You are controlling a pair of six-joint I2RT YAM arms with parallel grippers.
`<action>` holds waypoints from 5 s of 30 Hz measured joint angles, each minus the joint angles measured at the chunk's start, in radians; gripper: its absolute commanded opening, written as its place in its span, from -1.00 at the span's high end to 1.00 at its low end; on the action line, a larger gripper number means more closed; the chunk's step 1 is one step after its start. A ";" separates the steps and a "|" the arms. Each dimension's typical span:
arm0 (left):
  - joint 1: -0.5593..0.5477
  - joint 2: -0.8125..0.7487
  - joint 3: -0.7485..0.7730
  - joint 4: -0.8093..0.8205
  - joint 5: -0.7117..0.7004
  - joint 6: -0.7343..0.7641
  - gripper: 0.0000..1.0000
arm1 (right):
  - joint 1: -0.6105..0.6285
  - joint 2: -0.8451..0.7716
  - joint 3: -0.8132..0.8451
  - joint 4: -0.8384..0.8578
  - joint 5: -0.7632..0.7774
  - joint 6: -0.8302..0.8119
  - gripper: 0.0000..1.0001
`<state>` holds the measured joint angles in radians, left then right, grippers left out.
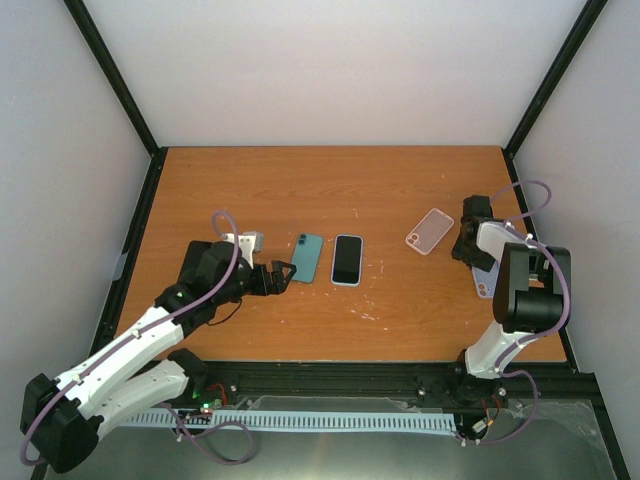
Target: Put the phone into the phone case
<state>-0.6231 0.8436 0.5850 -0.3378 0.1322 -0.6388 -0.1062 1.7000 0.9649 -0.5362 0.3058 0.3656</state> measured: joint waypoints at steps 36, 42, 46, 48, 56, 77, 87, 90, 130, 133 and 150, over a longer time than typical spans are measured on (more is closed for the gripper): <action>0.453 0.165 0.063 -0.049 -0.017 -0.052 -0.99 | 0.578 -0.488 -0.352 0.168 -0.478 0.330 0.94; 0.668 0.213 0.050 -0.005 0.036 -0.124 -0.99 | 0.837 -0.468 -0.401 0.274 -0.457 0.541 0.95; 0.787 0.260 0.050 0.026 0.024 -0.184 -0.99 | 0.958 -0.379 -0.386 0.385 -0.424 0.656 0.94; 0.826 0.288 0.051 0.034 0.013 -0.203 -0.99 | 1.011 -0.306 -0.357 0.438 -0.415 0.692 0.95; 0.910 0.412 0.068 0.062 -0.001 -0.243 -0.99 | 1.146 -0.035 -0.129 0.518 -0.399 0.675 0.94; 0.911 0.731 0.282 0.100 -0.016 -0.262 -0.99 | 1.233 0.064 -0.034 0.342 -0.597 -0.027 0.57; 0.912 0.820 0.302 0.103 -0.005 -0.245 -0.99 | 1.225 -0.104 -0.034 0.132 -0.439 -0.023 0.25; 0.912 0.820 0.301 0.104 0.006 -0.246 -0.99 | 1.217 -0.182 -0.038 0.105 -0.346 0.179 0.25; 0.816 0.644 0.178 -0.004 -0.052 -0.259 -0.99 | 1.160 -0.141 -0.223 0.222 -0.263 0.710 0.65; 0.817 0.636 0.190 -0.037 -0.122 -0.267 -0.99 | 1.159 -0.126 -0.216 0.241 -0.274 0.687 0.93; 0.826 0.608 0.146 -0.086 -0.173 -0.254 -0.99 | 1.067 -0.172 -0.080 -0.077 -0.129 0.126 0.94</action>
<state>0.2024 1.4521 0.7307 -0.4236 -0.0410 -0.8932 0.9607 1.5276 0.8852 -0.6132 0.1768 0.4919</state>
